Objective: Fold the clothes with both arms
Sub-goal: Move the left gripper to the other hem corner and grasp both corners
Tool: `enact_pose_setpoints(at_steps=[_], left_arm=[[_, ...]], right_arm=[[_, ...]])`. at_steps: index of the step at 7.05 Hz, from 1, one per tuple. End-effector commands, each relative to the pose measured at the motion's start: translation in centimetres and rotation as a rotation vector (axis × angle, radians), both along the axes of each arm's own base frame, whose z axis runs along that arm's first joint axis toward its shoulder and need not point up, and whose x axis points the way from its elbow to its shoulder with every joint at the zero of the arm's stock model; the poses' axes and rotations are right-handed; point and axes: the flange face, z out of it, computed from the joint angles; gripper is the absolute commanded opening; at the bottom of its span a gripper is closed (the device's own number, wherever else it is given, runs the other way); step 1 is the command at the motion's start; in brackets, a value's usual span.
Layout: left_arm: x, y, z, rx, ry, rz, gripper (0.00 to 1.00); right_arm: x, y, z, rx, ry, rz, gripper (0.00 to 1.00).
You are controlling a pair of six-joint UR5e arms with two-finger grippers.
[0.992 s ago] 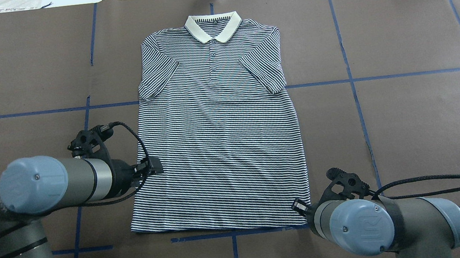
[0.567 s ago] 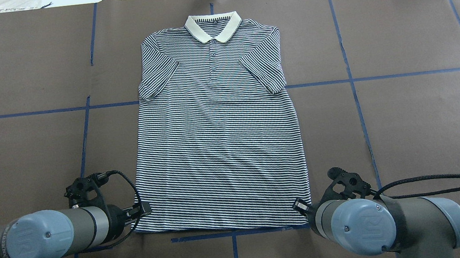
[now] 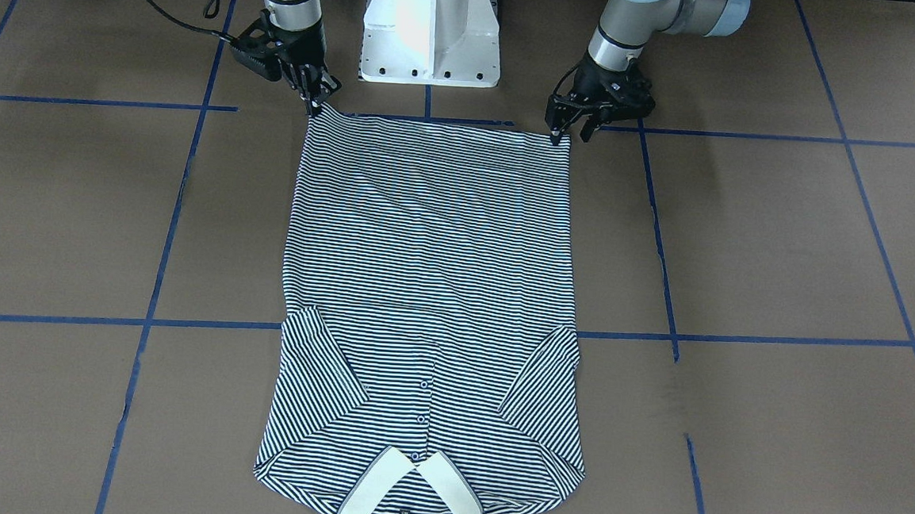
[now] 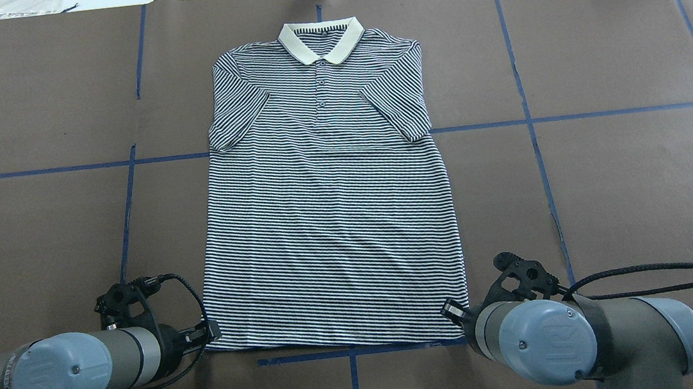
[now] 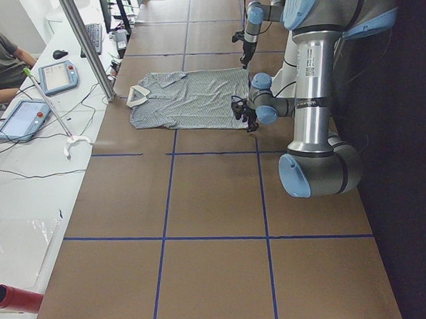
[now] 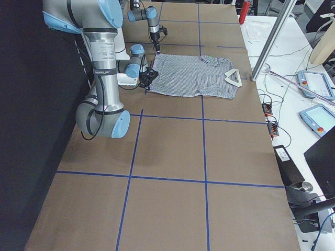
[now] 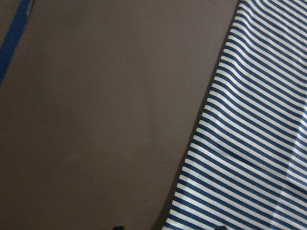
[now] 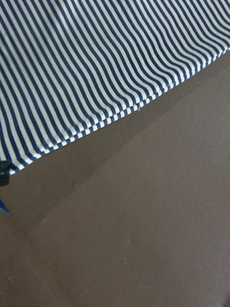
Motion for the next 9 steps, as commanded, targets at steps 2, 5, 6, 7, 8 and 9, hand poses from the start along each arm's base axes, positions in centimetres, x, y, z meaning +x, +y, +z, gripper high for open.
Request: enact_pose_setpoints(at_steps=[2, 5, 6, 7, 8, 9], left_arm=[[0.2, 0.2, -0.1, 0.000, 0.002, 0.003, 0.00], [-2.0, 0.8, -4.2, -0.001, 0.083, -0.004, 0.00], [-1.9, 4.4, -6.2, -0.063, 0.068, 0.027, 0.00], [-2.7, 8.0, -9.1, -0.127, 0.127, 0.038, 0.00], [-3.2, 9.4, -10.4, -0.150, 0.137, 0.050, 0.00], [-3.6, 9.4, -11.2, -0.152, 0.134, 0.049, 0.00]], right_arm=[[0.0, 0.1, -0.1, 0.000, -0.001, -0.001, 0.00], [0.5, 0.2, 0.1, 0.000, -0.002, -0.001, 0.00], [1.9, 2.0, -0.2, 0.006, -0.015, -0.028, 0.00], [3.8, 4.2, -0.3, 0.014, -0.025, -0.060, 0.00], [6.1, 5.6, -0.8, 0.021, -0.038, -0.084, 0.00], [7.0, 5.0, -1.6, 0.029, -0.056, -0.065, 0.00]])
